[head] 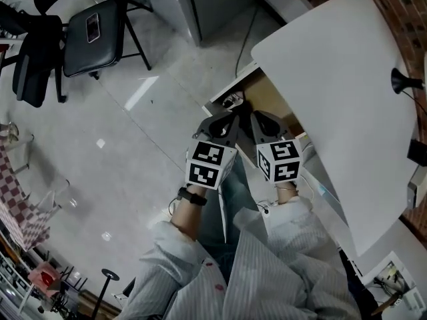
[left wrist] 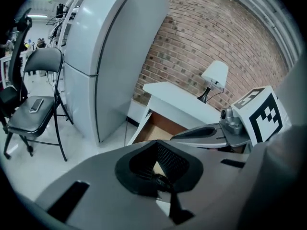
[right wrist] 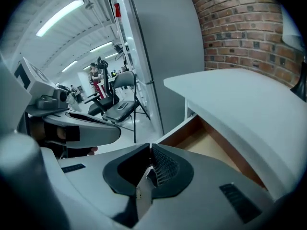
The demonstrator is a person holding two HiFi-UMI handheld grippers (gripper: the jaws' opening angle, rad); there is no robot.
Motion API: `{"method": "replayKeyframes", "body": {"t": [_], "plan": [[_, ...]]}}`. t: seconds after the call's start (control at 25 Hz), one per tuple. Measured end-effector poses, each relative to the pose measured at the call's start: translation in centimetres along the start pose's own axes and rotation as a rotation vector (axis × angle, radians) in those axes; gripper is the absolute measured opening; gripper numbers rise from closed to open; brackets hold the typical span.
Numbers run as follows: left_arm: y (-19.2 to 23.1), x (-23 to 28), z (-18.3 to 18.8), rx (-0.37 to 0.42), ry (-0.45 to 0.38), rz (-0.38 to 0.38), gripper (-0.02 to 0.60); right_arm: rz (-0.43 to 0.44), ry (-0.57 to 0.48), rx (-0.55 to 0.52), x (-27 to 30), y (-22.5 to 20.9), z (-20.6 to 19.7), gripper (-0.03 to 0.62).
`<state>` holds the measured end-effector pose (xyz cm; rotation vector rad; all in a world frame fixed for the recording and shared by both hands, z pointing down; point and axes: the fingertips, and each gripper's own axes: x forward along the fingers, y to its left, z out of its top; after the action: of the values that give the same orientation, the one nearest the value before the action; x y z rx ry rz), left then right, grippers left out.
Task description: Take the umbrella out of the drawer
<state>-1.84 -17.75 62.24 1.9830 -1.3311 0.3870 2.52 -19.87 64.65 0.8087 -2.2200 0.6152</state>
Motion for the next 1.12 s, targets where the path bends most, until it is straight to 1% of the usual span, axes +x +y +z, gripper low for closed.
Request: {"method": "replayKeyframes", "body": {"t": [0.24, 0.4, 0.56, 0.68, 0.8, 0.84, 0.88, 0.96, 1.12], "plan": [[2.0, 2.1, -4.1, -0.051, 0.063, 0.017, 0.009, -0.002, 0.09, -0.017, 4.2, -0.4, -4.3, 0.038], [2.7, 3.2, -6.6, -0.077, 0.102, 0.018, 0.009, 0.005, 0.149, -0.004, 6.5, -0.6, -6.9, 0.038], [3.0, 3.7, -7.9, -0.09, 0.114, 0.013, 0.009, 0.018, 0.203, 0.014, 8.2, -1.1, -9.4, 0.038], [3.1, 3.9, -8.7, -0.078, 0.128, 0.013, 0.009, 0.018, 0.259, 0.005, 9.0, -1.5, -11.6, 0.04], [3.6, 4.4, -9.2, -0.083, 0.14, 0.008, 0.009, 0.015, 0.305, -0.005, 9.8, -1.9, -13.3, 0.044], [3.7, 4.5, -9.3, -0.086, 0.144, 0.006, 0.009, 0.016, 0.319, -0.004, 10.0, -1.9, -13.7, 0.06], [3.8, 4.6, -9.4, -0.089, 0.148, 0.004, 0.009, 0.02, 0.333, 0.0, 10.2, -1.8, -14.1, 0.094], [4.0, 4.8, -9.6, -0.094, 0.154, -0.001, 0.009, 0.031, 0.361, 0.011, 10.6, -1.7, -14.9, 0.14], [4.1, 5.3, -9.7, -0.084, 0.159, -0.013, 0.009, 0.045, 0.403, 0.011, 11.7, -1.9, -16.1, 0.209]]}}
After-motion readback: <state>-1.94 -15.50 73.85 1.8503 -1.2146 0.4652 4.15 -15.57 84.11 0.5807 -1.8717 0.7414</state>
